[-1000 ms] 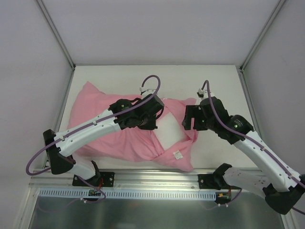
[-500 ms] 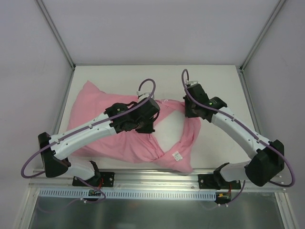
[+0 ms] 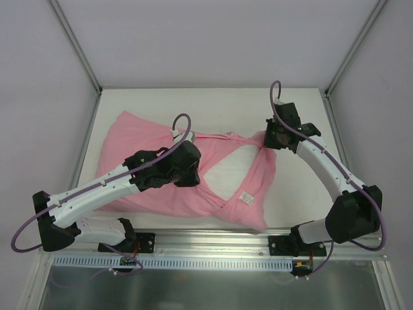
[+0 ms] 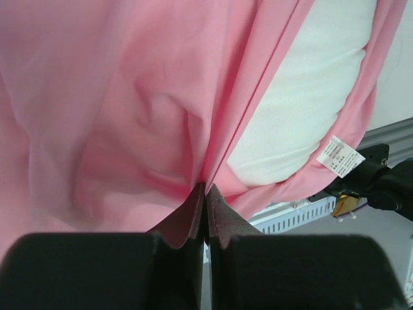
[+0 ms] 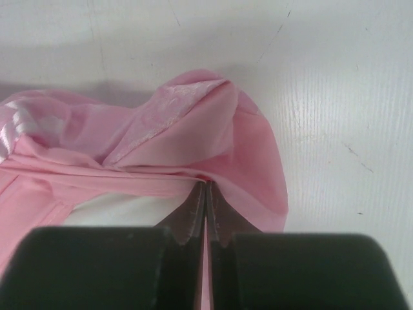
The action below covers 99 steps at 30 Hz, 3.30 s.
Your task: Remove the pillowcase from the pillow
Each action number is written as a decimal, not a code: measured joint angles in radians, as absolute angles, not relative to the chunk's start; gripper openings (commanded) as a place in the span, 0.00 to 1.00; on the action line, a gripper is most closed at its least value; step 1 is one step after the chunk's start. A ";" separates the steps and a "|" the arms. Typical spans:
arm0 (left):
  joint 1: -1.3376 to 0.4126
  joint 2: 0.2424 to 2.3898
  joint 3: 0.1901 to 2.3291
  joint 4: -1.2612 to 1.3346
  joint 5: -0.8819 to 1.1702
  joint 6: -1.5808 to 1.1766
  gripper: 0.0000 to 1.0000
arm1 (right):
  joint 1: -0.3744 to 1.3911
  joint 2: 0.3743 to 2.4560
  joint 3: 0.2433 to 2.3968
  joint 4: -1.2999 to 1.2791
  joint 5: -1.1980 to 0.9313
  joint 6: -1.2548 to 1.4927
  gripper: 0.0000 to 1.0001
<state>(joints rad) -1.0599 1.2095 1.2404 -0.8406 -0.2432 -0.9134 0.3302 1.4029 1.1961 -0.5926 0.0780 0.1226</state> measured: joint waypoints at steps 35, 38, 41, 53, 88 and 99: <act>-1.160 1.847 1.910 -0.852 -0.085 -0.735 0.84 | 0.341 1.060 0.679 -0.418 -0.071 0.333 0.01; -1.165 1.859 1.871 -0.863 -0.111 -0.770 0.94 | 0.313 1.011 0.672 -0.424 -0.096 0.333 0.01; -1.165 1.860 1.859 -0.872 -0.145 -0.795 0.95 | 0.283 0.957 0.661 -0.428 -0.118 0.334 0.01; -1.163 1.978 1.845 -0.878 -0.297 -0.875 0.89 | 0.273 0.780 0.622 -0.471 -0.138 0.348 0.01; -1.093 1.920 1.847 -0.865 -0.161 -0.847 0.97 | 0.273 0.745 0.607 -0.511 -0.134 0.347 0.01; -1.094 2.074 1.946 -0.907 -0.192 -0.847 0.97 | 0.273 0.728 0.607 -0.514 -0.133 0.347 0.01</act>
<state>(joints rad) -1.0939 2.0735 1.9465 -0.9070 -0.1917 -0.8471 0.2726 0.7280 0.6075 -0.5144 -0.1333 0.3473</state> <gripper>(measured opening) 0.985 0.012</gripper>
